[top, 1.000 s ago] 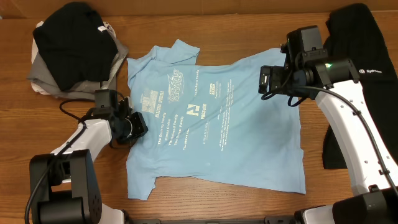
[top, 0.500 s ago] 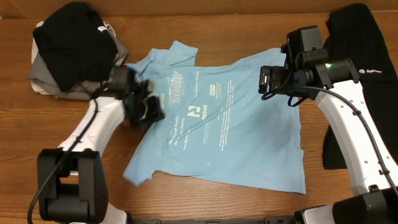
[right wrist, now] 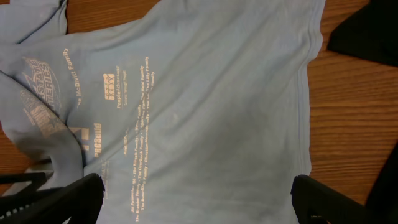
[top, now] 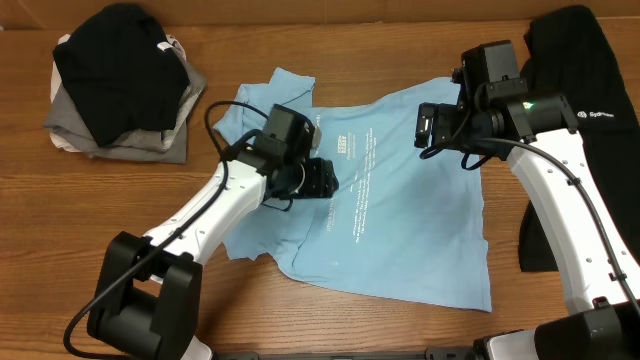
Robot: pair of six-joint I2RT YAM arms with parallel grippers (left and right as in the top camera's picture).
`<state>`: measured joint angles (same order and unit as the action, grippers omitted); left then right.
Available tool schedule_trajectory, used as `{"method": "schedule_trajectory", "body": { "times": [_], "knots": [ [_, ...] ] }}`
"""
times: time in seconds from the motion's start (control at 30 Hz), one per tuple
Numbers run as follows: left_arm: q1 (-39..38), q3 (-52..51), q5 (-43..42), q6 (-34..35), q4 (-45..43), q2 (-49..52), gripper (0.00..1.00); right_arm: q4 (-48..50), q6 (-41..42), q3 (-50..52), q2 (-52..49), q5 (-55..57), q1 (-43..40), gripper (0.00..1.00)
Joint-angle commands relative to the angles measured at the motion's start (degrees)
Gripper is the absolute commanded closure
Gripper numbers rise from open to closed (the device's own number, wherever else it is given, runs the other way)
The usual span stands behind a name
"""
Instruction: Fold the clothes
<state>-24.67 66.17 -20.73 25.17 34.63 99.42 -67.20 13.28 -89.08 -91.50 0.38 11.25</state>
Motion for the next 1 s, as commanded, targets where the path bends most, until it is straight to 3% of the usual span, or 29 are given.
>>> {"method": "schedule_trajectory", "body": {
  "times": [0.0,0.13,0.23,0.3,0.4,0.47,0.67,0.97],
  "knots": [
    [0.83,3.8,5.9,1.01,5.81,0.55,0.31,0.28,0.2,0.26,0.72,-0.02,-0.09,0.0],
    [3.41,7.41,12.94,0.79,15.89,0.55,0.3,0.35,0.17,0.26,0.72,-0.02,-0.07,0.0],
    [5.55,7.5,13.86,0.79,16.65,0.57,0.32,0.9,0.15,0.26,0.72,-0.02,-0.07,0.0],
    [6.67,7.43,13.92,0.74,16.2,0.61,0.39,1.29,0.17,0.26,0.72,-0.02,-0.07,0.0],
    [7.39,7.08,14.14,0.52,14.73,0.66,0.61,1.6,0.2,0.26,0.72,-0.02,-0.07,0.0],
    [7.39,6.75,14.1,0.55,12.76,1.07,0.68,1.64,0.2,0.26,0.72,-0.02,-0.07,0.0],
    [6.16,6.73,11.45,-0.76,9.44,6.47,0.69,1.57,0.2,0.26,0.72,-0.02,-0.07,0.0],
    [5.9,6.73,10.67,-0.74,5.46,12.02,0.6,1.62,0.2,0.26,0.72,0.0,-0.07,0.0]
  ]
}}
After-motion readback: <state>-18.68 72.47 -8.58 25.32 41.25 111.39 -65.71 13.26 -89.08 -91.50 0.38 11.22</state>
